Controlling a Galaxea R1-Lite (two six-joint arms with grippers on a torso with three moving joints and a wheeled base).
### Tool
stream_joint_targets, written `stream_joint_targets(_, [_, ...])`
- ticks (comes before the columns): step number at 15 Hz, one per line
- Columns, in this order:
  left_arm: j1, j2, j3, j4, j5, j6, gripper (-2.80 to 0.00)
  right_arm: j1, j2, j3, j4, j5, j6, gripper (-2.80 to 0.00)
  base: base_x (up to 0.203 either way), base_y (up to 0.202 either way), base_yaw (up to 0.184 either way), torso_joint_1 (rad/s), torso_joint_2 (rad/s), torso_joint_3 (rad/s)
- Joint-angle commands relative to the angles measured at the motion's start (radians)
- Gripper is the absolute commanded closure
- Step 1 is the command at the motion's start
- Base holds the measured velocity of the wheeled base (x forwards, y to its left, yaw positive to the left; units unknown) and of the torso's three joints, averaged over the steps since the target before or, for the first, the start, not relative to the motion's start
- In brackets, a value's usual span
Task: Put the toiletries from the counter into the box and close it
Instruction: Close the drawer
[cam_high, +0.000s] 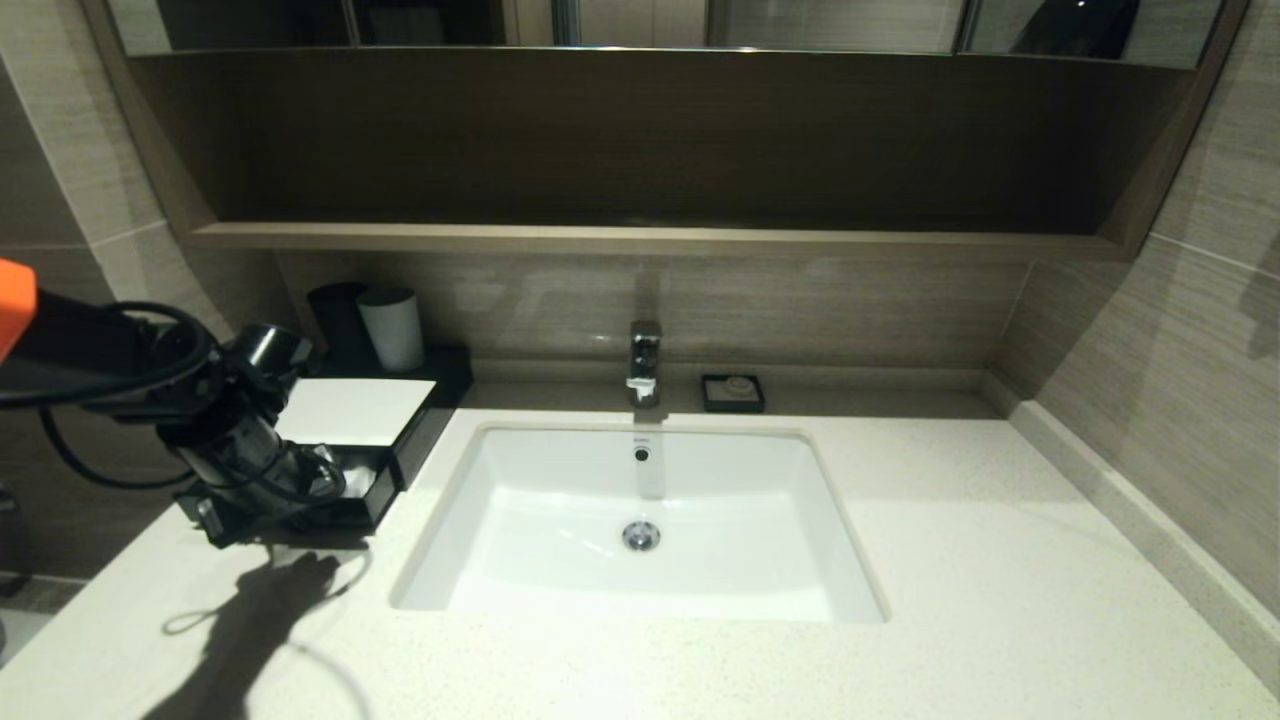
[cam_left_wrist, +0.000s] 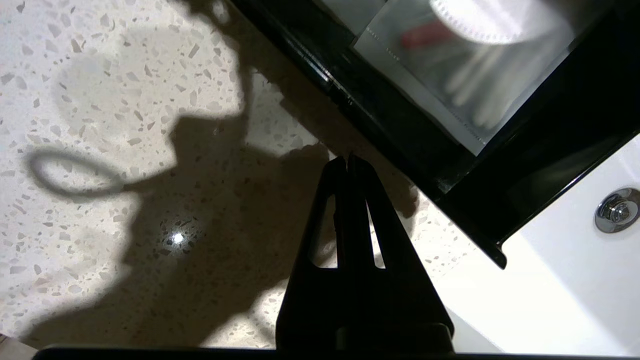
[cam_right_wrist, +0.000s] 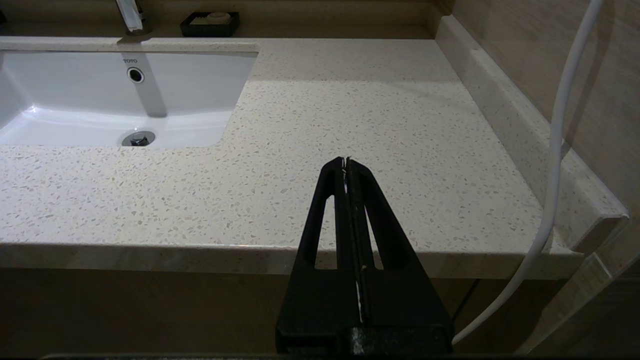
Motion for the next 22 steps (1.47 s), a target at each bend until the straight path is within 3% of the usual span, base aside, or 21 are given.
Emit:
stream_joint_targets(1, [0.0,0.018,-0.024,0.003,0.001,-0.004,0.0,0.002,-0.002,0.0,0.0,0.0,0.0,0.0,0.0,0.0,0.0,0.0,0.0,0.0])
stream_joint_targets(22, [0.002,0.093,-0.154,0.012,0.001,-0.004,0.0,0.0,-0.002,0.002,0.0,0.0,0.0,0.0,0.0,0.0,0.0,0.0,0.0,0.0])
